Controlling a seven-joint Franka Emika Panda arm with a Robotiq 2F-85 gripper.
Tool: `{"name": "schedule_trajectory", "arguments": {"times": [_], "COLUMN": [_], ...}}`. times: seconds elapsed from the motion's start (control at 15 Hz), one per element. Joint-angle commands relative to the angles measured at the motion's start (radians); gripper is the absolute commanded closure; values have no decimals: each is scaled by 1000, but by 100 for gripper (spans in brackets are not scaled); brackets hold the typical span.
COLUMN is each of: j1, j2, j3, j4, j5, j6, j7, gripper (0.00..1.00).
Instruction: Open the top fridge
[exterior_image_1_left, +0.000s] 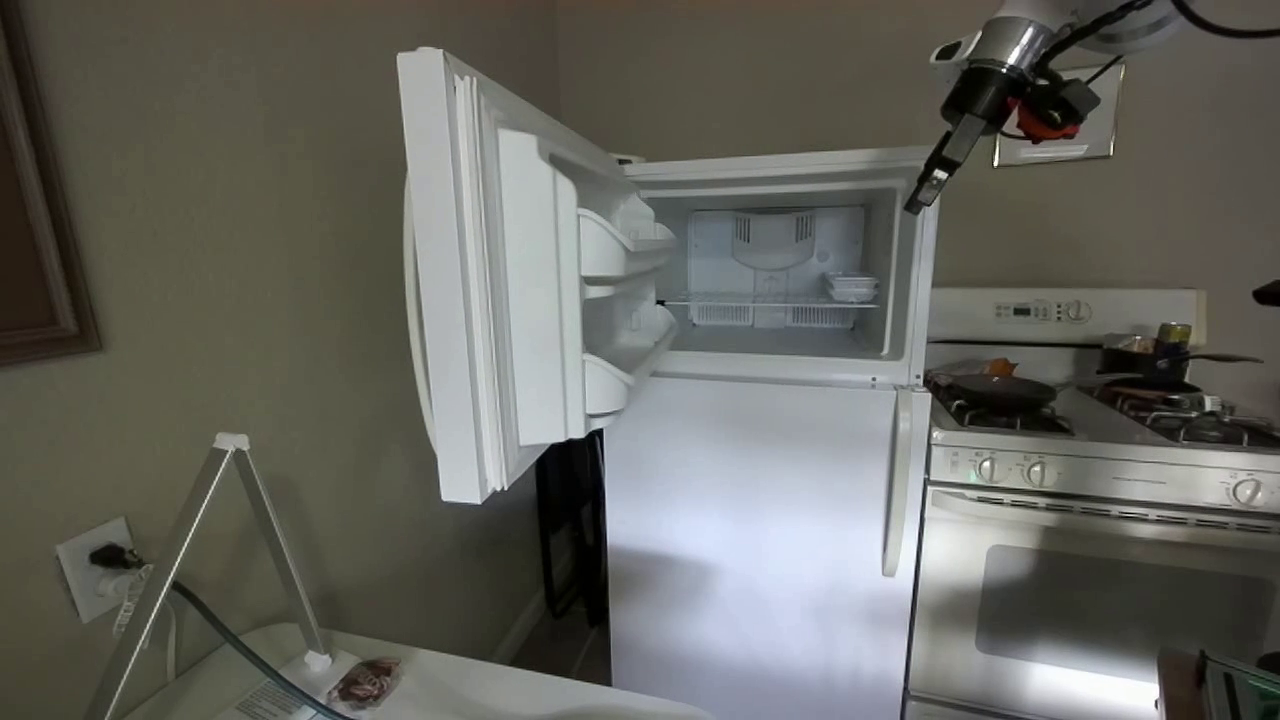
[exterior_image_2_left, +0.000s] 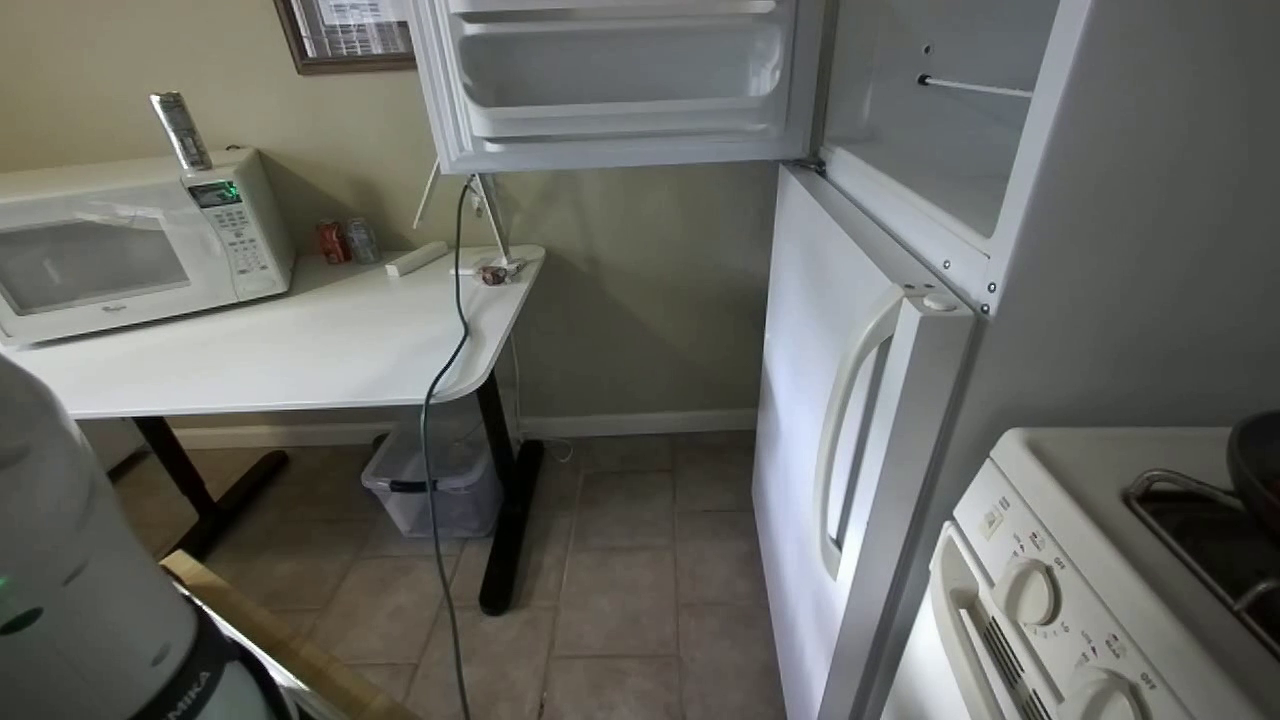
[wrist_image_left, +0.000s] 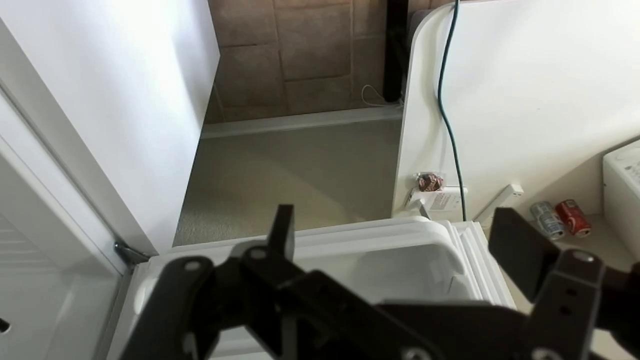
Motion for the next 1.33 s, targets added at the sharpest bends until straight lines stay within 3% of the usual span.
{"name": "schedule_trajectory", "arguments": {"times": [0.0,0.6,0.73,1.13,1.27], "j1": [16,-70,-36,-40,-43], "j2": [9,57,42,57,46], "j3": [-7,114,83,96,97], "j4": [19,84,63,68,52], "j5": [-40,-373,-346,-369,-373], "j6": [-24,-55,-20,-21,57], "j7": [42,393,356,386,408], "gripper": [0,0,0,0,0]}}
